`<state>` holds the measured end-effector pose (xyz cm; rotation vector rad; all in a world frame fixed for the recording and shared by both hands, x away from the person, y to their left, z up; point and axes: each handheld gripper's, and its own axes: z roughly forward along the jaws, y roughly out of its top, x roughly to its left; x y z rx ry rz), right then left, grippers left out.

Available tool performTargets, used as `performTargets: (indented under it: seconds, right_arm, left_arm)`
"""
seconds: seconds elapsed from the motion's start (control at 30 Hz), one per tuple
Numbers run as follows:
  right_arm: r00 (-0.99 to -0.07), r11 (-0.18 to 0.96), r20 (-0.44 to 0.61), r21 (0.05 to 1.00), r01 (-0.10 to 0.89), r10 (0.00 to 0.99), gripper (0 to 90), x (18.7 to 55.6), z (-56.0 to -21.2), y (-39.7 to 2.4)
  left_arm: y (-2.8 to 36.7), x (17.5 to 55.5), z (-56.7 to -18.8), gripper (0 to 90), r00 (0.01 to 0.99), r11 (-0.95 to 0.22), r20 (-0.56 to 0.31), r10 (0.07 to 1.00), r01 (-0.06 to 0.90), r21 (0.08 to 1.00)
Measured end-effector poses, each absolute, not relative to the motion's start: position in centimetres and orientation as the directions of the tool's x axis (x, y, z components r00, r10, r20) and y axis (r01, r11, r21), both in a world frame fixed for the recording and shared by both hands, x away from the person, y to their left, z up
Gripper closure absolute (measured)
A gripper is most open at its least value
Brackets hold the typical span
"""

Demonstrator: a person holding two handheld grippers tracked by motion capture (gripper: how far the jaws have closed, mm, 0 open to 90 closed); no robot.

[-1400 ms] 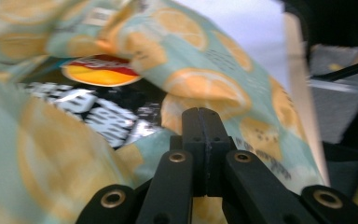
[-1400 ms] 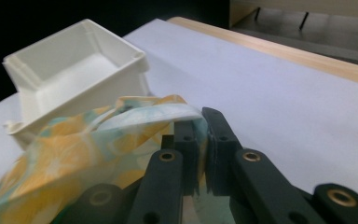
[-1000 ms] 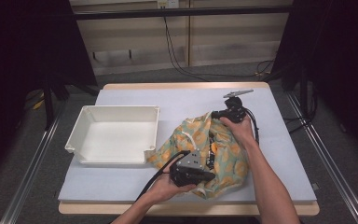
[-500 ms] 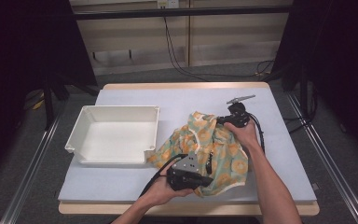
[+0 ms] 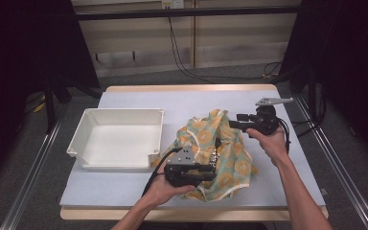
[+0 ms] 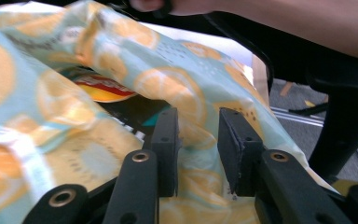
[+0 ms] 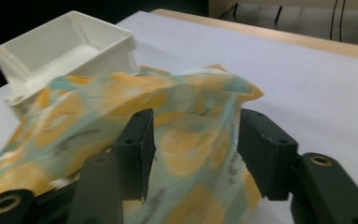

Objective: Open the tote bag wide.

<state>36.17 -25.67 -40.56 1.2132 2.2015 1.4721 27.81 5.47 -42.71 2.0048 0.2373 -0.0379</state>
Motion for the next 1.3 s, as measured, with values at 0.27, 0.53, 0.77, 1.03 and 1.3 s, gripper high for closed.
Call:
performTargets:
  seconds: [0.27, 0.53, 0.77, 1.03, 1.3]
  right_arm:
    - [-0.703, 0.202, 0.211, 0.867, 0.456, 0.68, 45.1, 31.7, -39.1, -22.9]
    - [-0.682, 0.317, 0.142, 0.805, 0.501, 0.718, 35.3, 30.9, -42.8, -20.5]
    - [-0.615, 0.259, 0.145, 0.814, 0.519, 0.775, 74.1, 29.9, -44.3, -22.1]
    - [-0.598, 0.183, 0.187, 0.844, 0.503, 0.78, 88.3, 27.3, -45.0, -25.7]
    - [-0.561, 0.181, 0.172, 0.836, 0.518, 0.81, 88.6, 25.1, -46.0, -28.3]
  left_arm:
    - [5.7, 29.9, -42.1, 77.0, 0.969, -0.362, -0.105, 0.223, 0.182, 0.914]
    - [6.0, 32.1, -43.7, 62.9, 0.936, -0.41, -0.084, 0.341, 0.228, 0.883]
    - [6.5, 32.7, -44.8, 52.3, 0.911, -0.396, -0.109, 0.397, 0.278, 0.875]
    - [6.4, 32.5, -45.0, 48.2, 0.905, -0.407, -0.099, 0.414, 0.281, 0.869]
    - [6.6, 32.5, -45.2, 46.4, 0.903, -0.406, -0.099, 0.419, 0.283, 0.869]
